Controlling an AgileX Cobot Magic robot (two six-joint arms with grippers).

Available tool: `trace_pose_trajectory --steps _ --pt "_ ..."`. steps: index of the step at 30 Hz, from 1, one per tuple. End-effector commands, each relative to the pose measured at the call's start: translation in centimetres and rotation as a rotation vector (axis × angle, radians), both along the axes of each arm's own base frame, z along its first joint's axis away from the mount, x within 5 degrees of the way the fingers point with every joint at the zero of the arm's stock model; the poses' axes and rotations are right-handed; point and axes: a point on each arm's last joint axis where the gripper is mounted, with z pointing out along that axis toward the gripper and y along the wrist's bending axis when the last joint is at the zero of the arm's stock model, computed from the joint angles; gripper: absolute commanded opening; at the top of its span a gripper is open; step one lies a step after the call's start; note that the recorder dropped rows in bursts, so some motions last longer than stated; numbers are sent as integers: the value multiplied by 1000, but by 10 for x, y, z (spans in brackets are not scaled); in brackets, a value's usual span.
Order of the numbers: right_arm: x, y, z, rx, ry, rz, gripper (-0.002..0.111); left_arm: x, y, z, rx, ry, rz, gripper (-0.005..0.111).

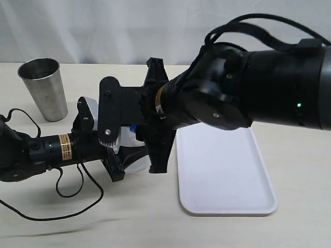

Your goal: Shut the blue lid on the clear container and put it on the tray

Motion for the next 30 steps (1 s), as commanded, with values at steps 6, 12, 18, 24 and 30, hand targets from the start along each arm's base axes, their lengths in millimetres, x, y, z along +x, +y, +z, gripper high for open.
trace_pose_trajectory --steps 6,12,18,24,30 --pt "15 -13 31 315 400 -354 56 -10 -10 3 -24 -38 -119 0" --pt "35 -36 51 484 580 -537 57 -11 -11 3 -18 -48 -130 0" --pt "52 -62 58 612 668 -692 53 -11 -11 3 -22 -49 -131 0" --pt "48 -75 59 465 619 -495 52 -11 -11 3 72 -276 -195 0" --pt "31 -72 80 467 567 -212 52 -11 -11 3 140 -470 -247 0"
